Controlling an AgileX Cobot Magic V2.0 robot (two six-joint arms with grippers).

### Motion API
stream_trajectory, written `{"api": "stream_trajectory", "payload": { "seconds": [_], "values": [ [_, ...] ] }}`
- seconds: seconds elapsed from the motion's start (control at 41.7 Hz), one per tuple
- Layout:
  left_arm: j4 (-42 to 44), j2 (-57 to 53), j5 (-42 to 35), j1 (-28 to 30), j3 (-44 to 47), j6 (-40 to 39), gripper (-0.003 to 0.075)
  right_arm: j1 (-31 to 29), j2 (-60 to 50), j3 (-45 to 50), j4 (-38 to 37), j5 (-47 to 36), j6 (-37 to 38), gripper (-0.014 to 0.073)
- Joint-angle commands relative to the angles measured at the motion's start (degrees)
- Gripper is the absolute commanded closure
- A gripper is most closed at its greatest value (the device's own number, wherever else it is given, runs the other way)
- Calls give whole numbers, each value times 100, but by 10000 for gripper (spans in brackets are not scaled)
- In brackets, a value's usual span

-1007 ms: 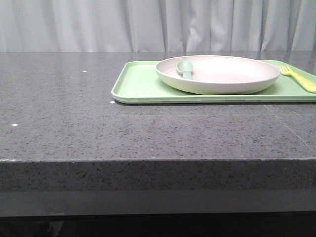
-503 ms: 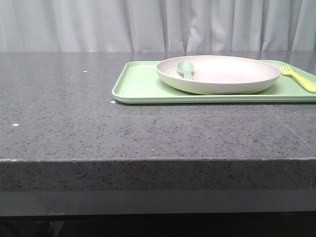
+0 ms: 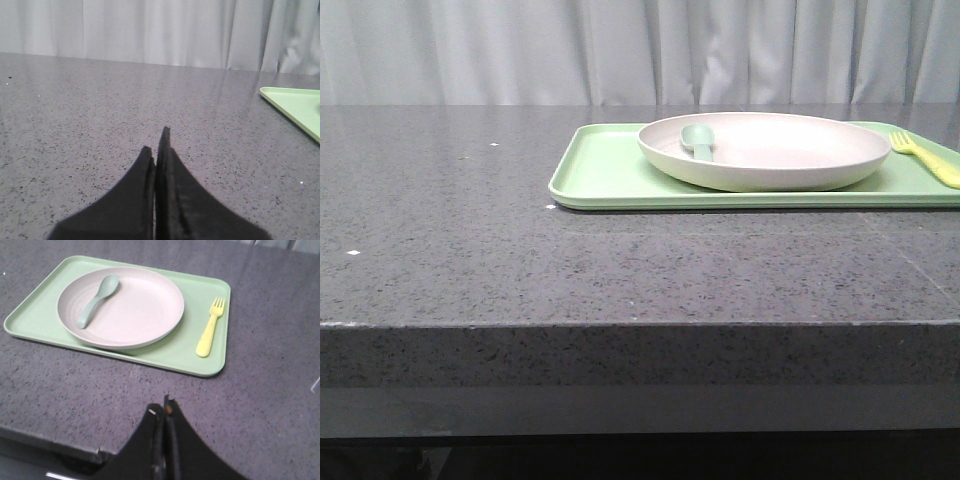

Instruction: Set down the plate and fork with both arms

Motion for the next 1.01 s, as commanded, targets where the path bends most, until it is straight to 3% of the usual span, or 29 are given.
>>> {"api": "stream_trajectory", "payload": {
  "seconds": [0.0,0.168,0.288,0.455,0.983],
  "values": [
    [-45,-116,-473,-37,17,-4,738,-77,-330,569,-93,-1456,-23,662],
    [-45,-116,-473,-37,17,-4,738,-83,-1361,2350,-93,-3618,-23,662],
    [-45,-116,-473,-37,17,-4,738,-231,-2064,3436,-93,-4413,-23,662],
    [-45,-116,-473,-37,17,-4,738,-349,-2393,4249,-76,-4940,-17,662],
    [-45,-116,-473,-37,17,-4,738,-535,-2413,4237,-70,-4760,-17,662]
  ]
}}
